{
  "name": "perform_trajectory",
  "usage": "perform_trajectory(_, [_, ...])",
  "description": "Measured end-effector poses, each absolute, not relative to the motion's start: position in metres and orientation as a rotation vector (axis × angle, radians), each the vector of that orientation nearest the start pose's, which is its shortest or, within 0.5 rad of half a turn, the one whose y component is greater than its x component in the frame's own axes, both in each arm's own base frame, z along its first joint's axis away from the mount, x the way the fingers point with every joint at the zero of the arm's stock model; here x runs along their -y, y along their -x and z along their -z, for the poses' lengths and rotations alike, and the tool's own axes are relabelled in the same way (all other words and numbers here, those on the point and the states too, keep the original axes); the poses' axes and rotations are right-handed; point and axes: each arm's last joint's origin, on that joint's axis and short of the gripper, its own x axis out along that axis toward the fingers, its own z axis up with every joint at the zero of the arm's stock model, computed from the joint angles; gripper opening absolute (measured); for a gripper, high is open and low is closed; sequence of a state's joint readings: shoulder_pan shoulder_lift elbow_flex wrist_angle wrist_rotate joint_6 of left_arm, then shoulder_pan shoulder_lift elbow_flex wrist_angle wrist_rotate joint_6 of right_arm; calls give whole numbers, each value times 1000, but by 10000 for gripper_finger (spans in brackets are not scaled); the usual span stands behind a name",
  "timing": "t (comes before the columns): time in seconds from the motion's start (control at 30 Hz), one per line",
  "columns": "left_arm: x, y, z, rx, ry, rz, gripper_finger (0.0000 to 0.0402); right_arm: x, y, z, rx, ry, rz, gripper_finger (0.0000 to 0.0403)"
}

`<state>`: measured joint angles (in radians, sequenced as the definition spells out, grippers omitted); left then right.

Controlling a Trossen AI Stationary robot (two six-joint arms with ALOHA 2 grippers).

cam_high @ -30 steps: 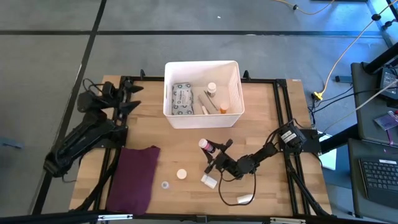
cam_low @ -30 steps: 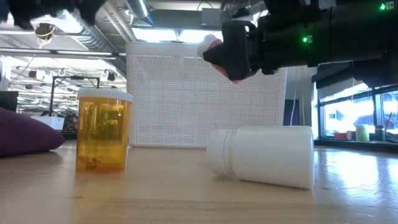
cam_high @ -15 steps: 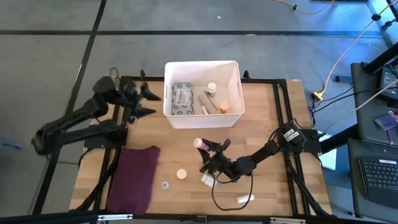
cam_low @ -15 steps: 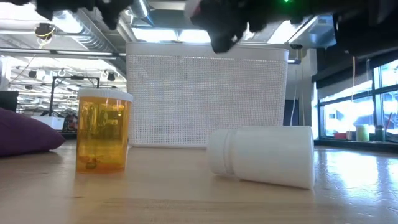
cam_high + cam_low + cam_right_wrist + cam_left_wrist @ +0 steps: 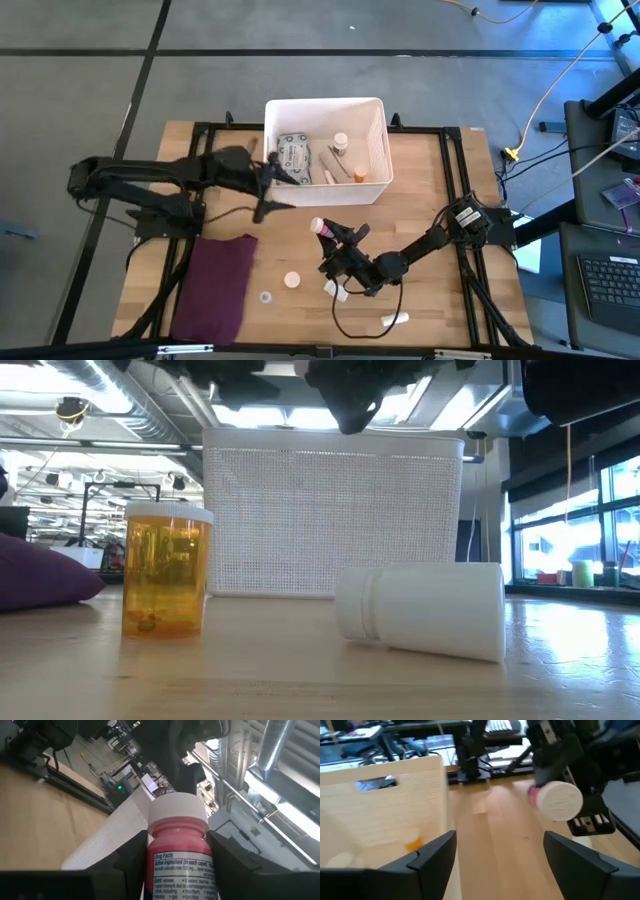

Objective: Pick & place medical supplies in basket/bin
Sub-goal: Put the pink pill bottle into the white bin

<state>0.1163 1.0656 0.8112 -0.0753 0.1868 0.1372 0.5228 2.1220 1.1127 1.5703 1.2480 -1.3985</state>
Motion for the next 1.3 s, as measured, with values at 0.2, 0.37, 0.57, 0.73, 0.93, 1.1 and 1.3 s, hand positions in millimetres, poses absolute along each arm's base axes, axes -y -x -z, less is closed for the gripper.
perform_trajectory(0.2, [-3,-260,-299,-378,-82,116,290,-179,-366,-197,-204,939,795,182])
perform_trajectory(0.37, [5,-268,-292,-446,-32,144,290,-179,-366,-197,-206,943,795,182])
perform_trajectory(0.57, [14,-274,-286,-462,-14,170,290,-179,-366,-197,-194,949,787,182])
perform_trajectory(0.73, [19,-278,-285,-442,-2,184,290,-176,-368,-197,-180,957,782,182])
perform_trajectory(0.93, [20,-279,-287,-420,7,191,290,-170,-371,-197,-184,949,797,182])
perform_trajectory(1.1, [20,-281,-290,-385,19,188,290,-167,-373,-197,-171,939,794,182])
perform_trajectory(1.3, [21,-281,-292,-358,21,205,290,-167,-374,-196,-171,954,783,182])
